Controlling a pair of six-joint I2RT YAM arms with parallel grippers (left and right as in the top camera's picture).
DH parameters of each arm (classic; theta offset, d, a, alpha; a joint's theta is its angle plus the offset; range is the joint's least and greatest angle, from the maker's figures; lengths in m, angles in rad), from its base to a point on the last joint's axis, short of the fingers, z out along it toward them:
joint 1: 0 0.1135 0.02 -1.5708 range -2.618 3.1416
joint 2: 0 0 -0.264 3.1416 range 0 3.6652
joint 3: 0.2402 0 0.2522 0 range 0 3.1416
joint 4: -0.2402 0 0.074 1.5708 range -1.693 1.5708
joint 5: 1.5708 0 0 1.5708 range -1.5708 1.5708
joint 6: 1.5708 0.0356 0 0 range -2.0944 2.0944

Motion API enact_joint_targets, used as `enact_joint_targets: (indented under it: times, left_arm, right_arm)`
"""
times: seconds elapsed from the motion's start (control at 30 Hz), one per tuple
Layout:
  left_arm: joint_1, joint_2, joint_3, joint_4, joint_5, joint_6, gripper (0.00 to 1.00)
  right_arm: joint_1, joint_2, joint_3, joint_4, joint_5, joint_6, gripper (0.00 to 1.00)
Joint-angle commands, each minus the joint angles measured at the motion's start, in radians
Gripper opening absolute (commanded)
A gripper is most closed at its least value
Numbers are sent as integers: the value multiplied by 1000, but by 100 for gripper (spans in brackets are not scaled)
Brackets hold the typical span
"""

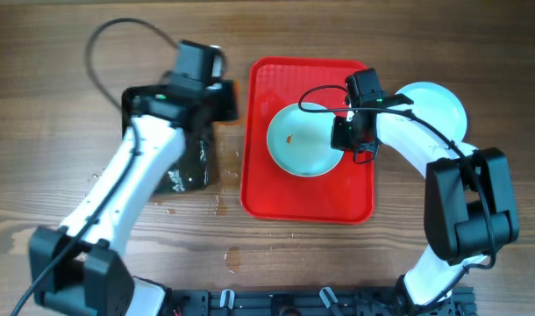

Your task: Clean dirty plates on tray and stack at the side

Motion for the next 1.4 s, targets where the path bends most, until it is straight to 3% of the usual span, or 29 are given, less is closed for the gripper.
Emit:
enact_joint_targets:
  times: [0.0, 0.1, 0.33, 0.6, 0.77, 0.87, 1.1, 1.37]
  left_arm:
    - [-97, 93, 5, 63, 26, -66, 4]
    - [-153, 169, 5, 151, 107, -70, 4]
    - [-238, 333, 5, 270, 140, -105, 4]
    - [-254, 466, 5, 263, 134, -109, 4]
    - [-230, 476, 5, 102, -153, -118, 4]
    - [-201, 467, 11, 53, -245, -117, 4]
    - [-179, 436, 172, -94, -317, -110, 4]
    - [-158, 365, 312, -283, -260, -114, 4]
  right_arm:
    - [3, 37, -42, 16, 16, -13, 4]
    - [3, 37, -42, 12, 15, -10, 4]
    - [3, 37, -42, 0, 15, -10, 4]
    - [3, 37, -42, -11, 15, -9, 4]
    - [3, 37, -42, -46, 64, 69, 4]
    - [3, 37, -42, -57, 65, 76, 4]
    - [2, 37, -42, -92, 111, 117, 4]
    - [2, 36, -30, -101, 121, 65, 4]
